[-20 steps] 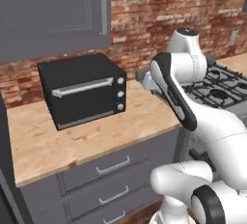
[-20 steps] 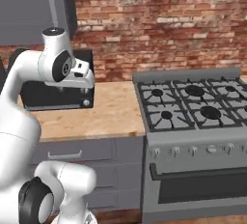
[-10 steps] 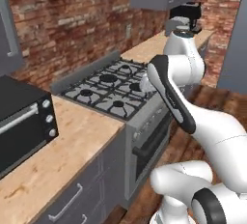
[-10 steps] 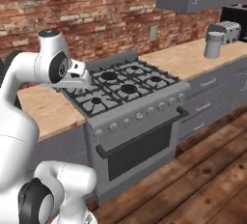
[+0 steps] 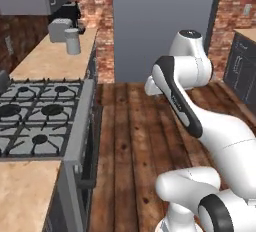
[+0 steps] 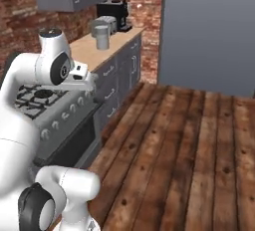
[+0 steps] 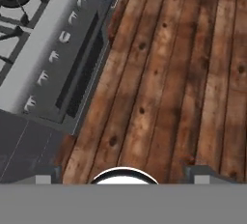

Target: Navigate to the stand mixer.

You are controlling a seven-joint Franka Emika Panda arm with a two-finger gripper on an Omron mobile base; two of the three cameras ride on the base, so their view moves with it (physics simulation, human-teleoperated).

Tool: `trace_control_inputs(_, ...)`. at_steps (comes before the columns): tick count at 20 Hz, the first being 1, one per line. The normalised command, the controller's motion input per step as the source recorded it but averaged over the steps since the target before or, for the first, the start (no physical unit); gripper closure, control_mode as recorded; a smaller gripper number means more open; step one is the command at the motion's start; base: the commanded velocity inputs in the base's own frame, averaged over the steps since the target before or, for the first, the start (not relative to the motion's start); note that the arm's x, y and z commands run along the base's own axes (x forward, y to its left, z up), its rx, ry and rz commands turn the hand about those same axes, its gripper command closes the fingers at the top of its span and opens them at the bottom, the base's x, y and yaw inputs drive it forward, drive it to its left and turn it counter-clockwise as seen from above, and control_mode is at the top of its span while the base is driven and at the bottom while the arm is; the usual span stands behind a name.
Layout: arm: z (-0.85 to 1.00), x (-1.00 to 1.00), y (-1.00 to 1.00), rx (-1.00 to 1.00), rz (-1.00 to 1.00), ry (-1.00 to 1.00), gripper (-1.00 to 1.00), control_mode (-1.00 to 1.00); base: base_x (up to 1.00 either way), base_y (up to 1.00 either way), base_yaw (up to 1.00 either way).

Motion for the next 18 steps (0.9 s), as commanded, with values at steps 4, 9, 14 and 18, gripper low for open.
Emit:
trace_control_inputs(4,0.00,0.00,0.00,0.00,0.00,0.00,-1.00,1.00,0.24,-0.01,-0.72)
trace_control_inputs(9,0.00,0.00,0.00,0.00,0.00,0.00,-1.00,1.00,0.50,-0.03,-0.67)
trace_control_inputs(14,0.00,0.00,0.00,0.00,0.00,0.00,-1.00,1.00,0.59,0.00,-0.40)
trace_control_inputs(18,0.00,0.00,0.00,0.00,0.00,0.00,-1.00,1.00,0.60,0.00,-0.12)
